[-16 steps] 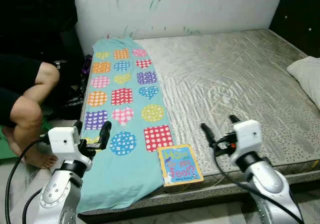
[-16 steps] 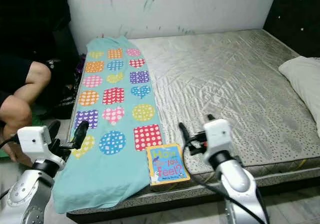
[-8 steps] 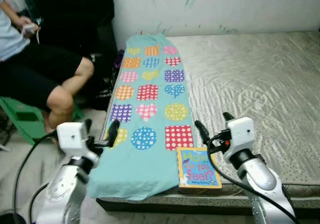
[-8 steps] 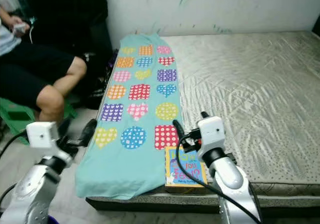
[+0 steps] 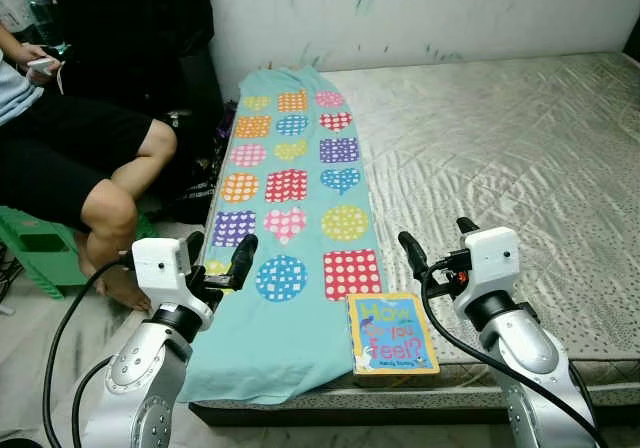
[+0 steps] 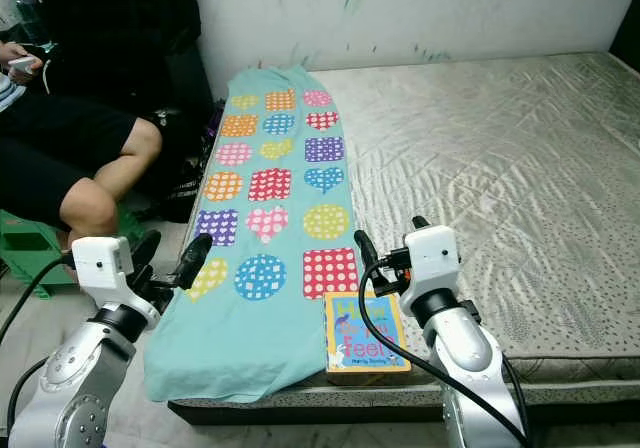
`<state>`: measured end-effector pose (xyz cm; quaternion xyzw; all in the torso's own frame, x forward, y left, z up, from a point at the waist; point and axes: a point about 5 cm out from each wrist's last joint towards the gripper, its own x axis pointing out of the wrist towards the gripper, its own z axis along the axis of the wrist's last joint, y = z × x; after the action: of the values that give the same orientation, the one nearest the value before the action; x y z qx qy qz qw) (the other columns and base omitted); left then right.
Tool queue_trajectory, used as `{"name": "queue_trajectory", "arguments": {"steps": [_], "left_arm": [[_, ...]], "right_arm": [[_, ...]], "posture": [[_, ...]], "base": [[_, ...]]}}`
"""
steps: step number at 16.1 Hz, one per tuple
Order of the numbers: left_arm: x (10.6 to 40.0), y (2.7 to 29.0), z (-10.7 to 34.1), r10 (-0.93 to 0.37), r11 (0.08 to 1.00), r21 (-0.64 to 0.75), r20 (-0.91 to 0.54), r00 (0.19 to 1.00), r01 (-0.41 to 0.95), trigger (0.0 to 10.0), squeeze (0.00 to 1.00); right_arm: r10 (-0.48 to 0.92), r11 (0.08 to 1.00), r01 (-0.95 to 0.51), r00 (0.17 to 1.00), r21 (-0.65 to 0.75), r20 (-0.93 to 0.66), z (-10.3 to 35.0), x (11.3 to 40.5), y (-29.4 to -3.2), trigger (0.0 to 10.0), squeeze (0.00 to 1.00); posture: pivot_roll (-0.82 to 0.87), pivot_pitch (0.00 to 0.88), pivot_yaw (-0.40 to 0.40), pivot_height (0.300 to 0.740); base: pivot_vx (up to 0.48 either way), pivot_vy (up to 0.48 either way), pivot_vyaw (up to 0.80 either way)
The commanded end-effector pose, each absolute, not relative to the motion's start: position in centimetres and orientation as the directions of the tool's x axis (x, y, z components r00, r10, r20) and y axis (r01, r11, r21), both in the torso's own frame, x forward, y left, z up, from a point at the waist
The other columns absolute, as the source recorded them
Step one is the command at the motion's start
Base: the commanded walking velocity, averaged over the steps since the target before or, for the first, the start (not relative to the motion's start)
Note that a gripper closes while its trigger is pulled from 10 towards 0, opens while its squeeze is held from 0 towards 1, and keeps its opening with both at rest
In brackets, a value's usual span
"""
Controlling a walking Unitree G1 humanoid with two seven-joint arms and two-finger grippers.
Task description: Clean up the room
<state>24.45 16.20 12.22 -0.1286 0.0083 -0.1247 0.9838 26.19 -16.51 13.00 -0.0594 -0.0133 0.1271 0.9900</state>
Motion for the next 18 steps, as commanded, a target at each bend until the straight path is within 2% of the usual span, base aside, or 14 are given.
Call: {"name": "queue_trajectory", "arguments": {"steps": [1, 5, 18], "left_arm": [[24.27, 16.19, 12.70, -0.258, 0.936, -0.239, 0.035, 0.966, 0.259, 10.0, 0.00], [24.23, 15.79, 12.89, -0.297, 0.925, -0.233, 0.049, 0.954, 0.300, 10.0, 0.00], [24.51, 15.46, 13.09, -0.327, 0.917, -0.222, 0.061, 0.943, 0.332, 10.0, 0.00]], "right_arm": [[0.256, 0.959, -0.254, 0.967, -0.121, -0.001, 12.86, 26.37, -16.42, 10.0, 0.00], [0.260, 0.960, -0.258, 0.966, -0.107, 0.002, 12.81, 26.36, -16.09, 10.0, 0.00], [0.257, 0.959, -0.254, 0.967, -0.128, 0.005, 12.93, 26.62, -16.39, 10.0, 0.00]], "posture": [[-0.09, 0.000, 0.060, 0.740], [-0.10, 0.000, 0.063, 0.740], [-0.10, 0.000, 0.069, 0.740]], "base": [[0.000, 0.000, 0.00], [0.000, 0.000, 0.28], [0.284, 0.000, 0.00]]}}
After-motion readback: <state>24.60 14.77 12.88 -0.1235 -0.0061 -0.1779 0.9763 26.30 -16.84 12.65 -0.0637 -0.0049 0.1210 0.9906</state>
